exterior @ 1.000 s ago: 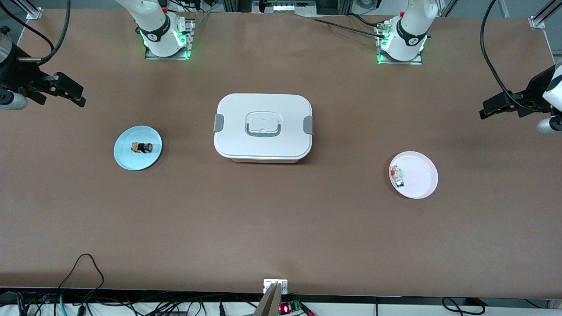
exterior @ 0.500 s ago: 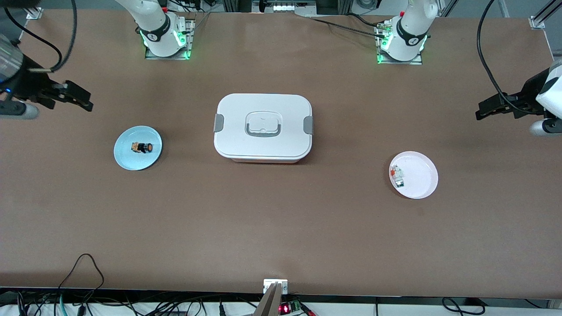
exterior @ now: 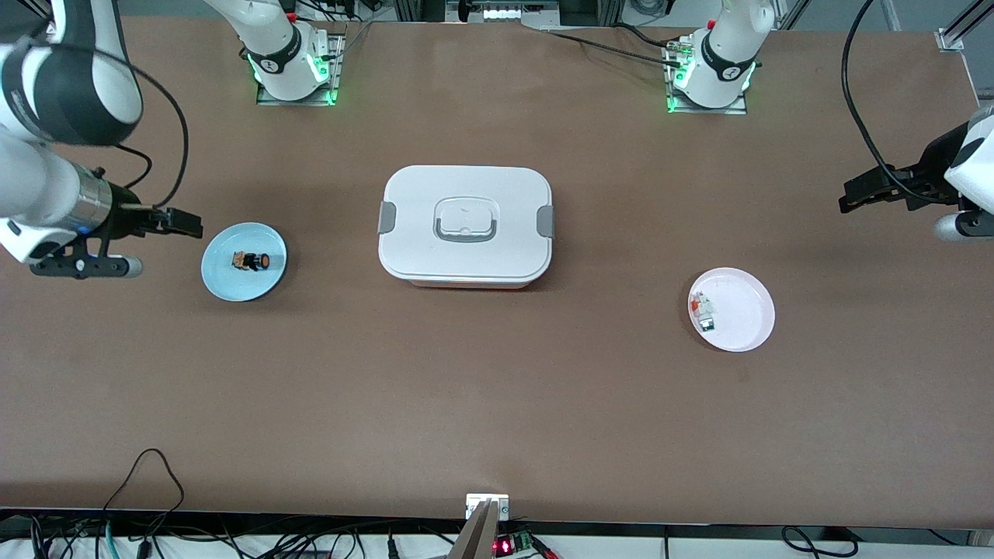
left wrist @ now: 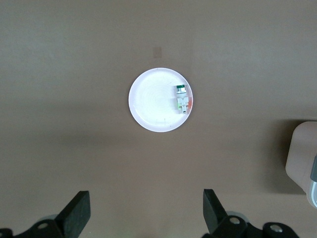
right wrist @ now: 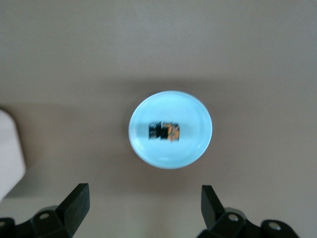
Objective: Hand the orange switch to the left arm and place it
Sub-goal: 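Move the right gripper toward the orange switch on the blue dish, then lower the right gripper and grasp the orange switch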
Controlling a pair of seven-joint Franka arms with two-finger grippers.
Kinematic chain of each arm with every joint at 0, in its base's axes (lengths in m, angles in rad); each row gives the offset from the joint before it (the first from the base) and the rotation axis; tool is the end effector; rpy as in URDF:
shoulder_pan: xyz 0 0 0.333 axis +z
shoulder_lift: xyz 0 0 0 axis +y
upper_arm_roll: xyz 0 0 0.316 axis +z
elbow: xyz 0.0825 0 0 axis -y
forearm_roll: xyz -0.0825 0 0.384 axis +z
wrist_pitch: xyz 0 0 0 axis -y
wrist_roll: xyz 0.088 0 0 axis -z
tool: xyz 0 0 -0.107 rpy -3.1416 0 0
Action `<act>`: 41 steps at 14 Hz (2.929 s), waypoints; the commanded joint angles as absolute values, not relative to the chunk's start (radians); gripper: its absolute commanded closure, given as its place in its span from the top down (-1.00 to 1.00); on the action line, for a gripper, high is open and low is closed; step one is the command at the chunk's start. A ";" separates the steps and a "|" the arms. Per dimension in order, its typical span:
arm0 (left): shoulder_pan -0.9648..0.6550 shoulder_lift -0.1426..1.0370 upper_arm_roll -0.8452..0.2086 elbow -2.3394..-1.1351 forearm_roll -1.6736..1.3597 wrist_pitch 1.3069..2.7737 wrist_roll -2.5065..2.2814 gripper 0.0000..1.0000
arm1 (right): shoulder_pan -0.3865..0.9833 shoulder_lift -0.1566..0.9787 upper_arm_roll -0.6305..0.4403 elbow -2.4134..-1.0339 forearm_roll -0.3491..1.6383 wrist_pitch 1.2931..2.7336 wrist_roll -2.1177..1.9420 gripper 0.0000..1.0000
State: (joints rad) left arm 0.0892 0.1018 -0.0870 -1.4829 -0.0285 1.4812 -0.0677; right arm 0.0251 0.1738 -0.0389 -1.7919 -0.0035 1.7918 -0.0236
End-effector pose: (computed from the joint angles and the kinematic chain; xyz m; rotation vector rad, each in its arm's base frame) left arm 0.5757 0.0006 0.6009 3.1016 0.1067 -0.1620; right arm 0.5902 -0.0074 0.4379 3.1229 0.0170 -0.2723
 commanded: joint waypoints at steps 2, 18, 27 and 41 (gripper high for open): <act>0.089 0.117 -0.086 -1.451 -0.040 1.470 -0.057 1.00 | -0.002 0.159 -0.034 -1.991 -0.002 2.012 -0.084 1.00; 0.063 0.126 -0.092 -1.451 -0.041 1.470 -0.057 1.00 | -0.002 0.396 -0.032 -2.137 0.000 2.324 -0.127 1.00; 0.042 0.133 -0.092 -1.451 -0.043 1.473 -0.058 1.00 | -0.003 0.422 -0.031 -2.171 0.005 2.370 -0.127 0.92; 0.037 0.127 -0.094 -1.422 -0.028 1.476 -0.055 1.00 | 0.011 0.370 0.003 -1.929 0.015 2.131 -0.430 -0.72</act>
State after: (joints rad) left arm 0.0356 0.1243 -0.0957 -1.4541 -0.0290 1.4870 -0.0677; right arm 0.0100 0.3888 -0.0182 -2.0141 -0.0021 2.2280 -0.3153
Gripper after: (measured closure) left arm 0.000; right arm 0.282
